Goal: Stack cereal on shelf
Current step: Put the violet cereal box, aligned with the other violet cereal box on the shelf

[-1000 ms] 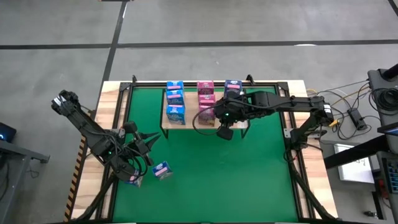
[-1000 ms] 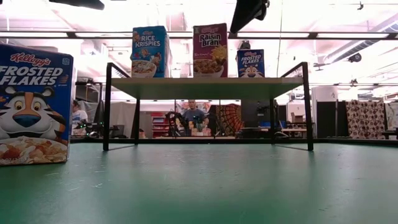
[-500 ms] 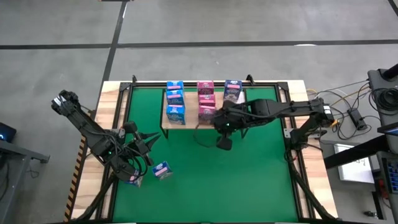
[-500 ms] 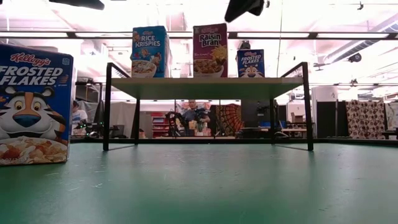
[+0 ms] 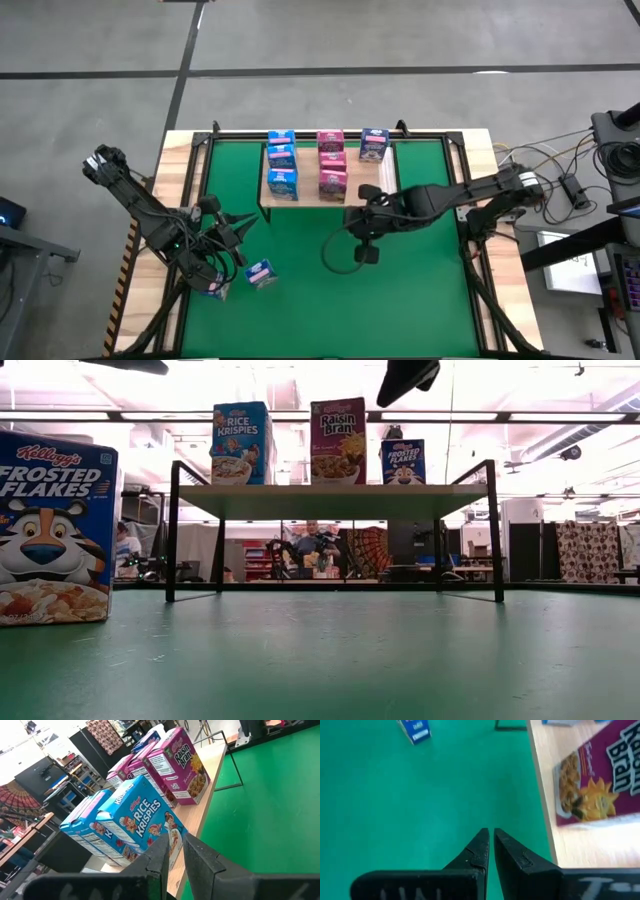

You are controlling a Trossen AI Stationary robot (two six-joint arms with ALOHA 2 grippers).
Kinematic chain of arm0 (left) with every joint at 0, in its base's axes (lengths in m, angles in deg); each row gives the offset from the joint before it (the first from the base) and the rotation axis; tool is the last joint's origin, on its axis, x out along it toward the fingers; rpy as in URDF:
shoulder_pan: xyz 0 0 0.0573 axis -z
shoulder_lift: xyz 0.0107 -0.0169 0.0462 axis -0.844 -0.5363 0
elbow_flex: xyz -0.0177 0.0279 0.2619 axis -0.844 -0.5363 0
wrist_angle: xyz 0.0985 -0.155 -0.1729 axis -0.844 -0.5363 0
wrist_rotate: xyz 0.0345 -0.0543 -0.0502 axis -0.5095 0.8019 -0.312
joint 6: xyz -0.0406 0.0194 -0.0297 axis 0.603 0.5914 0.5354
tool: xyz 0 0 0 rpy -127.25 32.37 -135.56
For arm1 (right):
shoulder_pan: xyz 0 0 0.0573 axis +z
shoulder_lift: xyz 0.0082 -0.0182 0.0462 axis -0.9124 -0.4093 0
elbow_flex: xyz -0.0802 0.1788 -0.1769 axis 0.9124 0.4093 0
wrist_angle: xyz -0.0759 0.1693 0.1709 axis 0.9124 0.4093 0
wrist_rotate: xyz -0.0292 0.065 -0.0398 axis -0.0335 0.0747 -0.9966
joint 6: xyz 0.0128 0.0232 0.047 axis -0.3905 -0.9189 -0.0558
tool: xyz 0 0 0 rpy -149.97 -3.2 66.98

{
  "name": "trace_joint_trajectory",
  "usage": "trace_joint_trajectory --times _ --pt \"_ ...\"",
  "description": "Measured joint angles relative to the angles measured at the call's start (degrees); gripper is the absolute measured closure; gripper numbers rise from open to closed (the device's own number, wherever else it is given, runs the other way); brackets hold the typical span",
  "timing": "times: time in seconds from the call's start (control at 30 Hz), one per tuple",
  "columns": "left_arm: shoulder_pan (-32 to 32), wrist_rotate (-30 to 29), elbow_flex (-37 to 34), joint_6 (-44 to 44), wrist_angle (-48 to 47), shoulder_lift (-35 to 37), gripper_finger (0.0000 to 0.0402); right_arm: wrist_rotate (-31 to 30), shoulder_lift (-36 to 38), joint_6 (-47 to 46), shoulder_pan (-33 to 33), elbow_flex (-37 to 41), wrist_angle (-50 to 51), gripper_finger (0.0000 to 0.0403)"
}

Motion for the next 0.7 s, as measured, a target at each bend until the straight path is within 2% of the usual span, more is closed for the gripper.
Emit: trace_joint_trajectory --times 0.1,0.33,0.43,0.7 --pt "0.0 0.0 0.0 0.0 0.0 0.0 0.0362 -0.2 1.3 1.5 0.0 3.7 -5.6 0.0385" --pt "0.0 0.1 0.0 0.0 0.1 0.0 0.0362 -6.6 3.7 6.4 -0.4 11.5 -18.5 0.0385" --pt "0.0 0.1 0.0 -0.1 0.1 0.0 0.0362 -7.5 4.8 8.0 -1.1 13.8 -22.4 0.0385" --pt "0.0 0.1 0.0 -0.2 0.1 0.0 0.0362 -7.5 5.6 8.7 -5.2 14.6 -23.5 0.0385"
